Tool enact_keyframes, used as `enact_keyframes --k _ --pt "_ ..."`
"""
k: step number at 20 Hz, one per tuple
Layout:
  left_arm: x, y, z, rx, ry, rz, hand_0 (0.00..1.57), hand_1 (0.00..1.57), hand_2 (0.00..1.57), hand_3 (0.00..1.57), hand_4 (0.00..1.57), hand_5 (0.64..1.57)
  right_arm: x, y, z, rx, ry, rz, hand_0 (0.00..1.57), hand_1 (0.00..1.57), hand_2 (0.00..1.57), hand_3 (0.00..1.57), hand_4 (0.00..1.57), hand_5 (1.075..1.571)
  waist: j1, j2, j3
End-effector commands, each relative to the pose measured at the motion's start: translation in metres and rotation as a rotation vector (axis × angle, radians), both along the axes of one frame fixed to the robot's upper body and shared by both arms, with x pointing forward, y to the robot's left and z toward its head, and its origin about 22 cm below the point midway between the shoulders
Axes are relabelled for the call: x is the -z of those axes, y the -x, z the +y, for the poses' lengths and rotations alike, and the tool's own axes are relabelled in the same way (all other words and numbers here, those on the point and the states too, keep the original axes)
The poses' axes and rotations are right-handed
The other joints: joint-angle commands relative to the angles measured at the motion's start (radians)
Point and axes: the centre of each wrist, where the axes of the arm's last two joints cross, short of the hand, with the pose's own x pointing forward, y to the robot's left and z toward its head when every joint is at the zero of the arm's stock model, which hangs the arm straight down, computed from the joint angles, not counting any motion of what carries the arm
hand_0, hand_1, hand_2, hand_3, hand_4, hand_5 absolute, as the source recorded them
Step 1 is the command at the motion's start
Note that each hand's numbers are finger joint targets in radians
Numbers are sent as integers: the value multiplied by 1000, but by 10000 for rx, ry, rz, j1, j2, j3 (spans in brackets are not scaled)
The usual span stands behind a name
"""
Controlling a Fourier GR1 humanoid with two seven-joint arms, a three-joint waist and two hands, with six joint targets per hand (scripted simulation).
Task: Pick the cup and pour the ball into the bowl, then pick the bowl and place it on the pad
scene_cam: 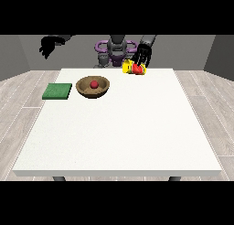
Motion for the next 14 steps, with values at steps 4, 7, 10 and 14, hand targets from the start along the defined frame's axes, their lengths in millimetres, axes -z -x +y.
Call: enact_keyframes --k 4,7,10,14 --pt "14 34 15 -725 7472 1142 0 0 0 0 838 1488 -11 -22 36 -789 -355 -932 0 0 0 183 582 1566 -517 1494 -136" --pt "18 54 12 497 9412 1072 0 0 0 0 884 1469 -12 -29 57 -757 -257 -1010 0 0 0 229 579 1567 -272 1708 -25" --pt "22 62 15 2122 10346 958 0 0 0 0 901 1457 -17 -37 72 -117 -116 -1387 0 0 0 0 545 1567 347 2265 50" --pt "45 87 23 2647 10901 1291 0 0 0 0 902 1448 19 -29 87 454 -87 -911 0 0 0 0 501 1566 703 2001 94"
